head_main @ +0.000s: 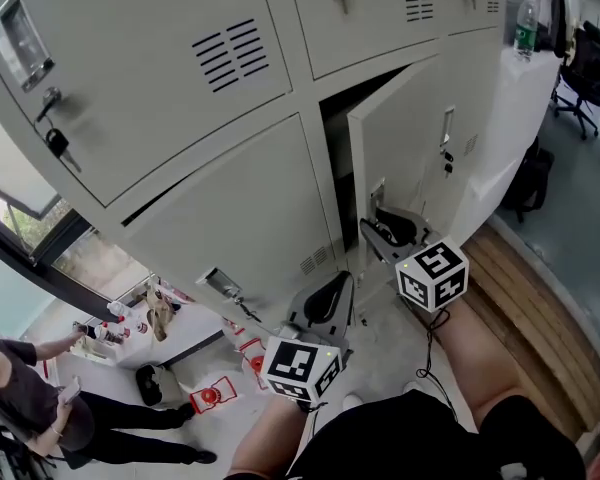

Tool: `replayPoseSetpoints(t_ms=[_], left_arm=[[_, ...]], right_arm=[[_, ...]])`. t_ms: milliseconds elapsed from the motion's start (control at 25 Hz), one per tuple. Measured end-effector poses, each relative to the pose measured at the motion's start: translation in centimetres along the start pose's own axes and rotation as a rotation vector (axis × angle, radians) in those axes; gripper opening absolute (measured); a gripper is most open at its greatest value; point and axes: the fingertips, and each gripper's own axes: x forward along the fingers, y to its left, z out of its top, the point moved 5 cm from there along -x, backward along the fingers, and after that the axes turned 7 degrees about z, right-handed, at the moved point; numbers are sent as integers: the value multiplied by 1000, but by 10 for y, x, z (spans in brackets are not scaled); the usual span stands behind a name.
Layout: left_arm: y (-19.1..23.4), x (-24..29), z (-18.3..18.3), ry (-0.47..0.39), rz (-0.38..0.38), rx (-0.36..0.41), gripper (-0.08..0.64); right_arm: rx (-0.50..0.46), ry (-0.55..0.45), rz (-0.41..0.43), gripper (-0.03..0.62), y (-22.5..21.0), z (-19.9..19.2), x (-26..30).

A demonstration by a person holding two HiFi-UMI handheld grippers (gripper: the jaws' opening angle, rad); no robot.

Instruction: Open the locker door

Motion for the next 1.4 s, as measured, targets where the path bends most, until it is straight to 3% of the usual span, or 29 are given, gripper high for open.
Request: replayPoseSetpoints(t_ms=[720,1400], left_arm=[[-42,11,-3,3,-121,-9,17],[-81,21,-9,17,-244,-12,17]], right_arm=[[-21,-7,39,175,-8,-7,-68],[-49,-7,-180,175,-20,-14,-136]])
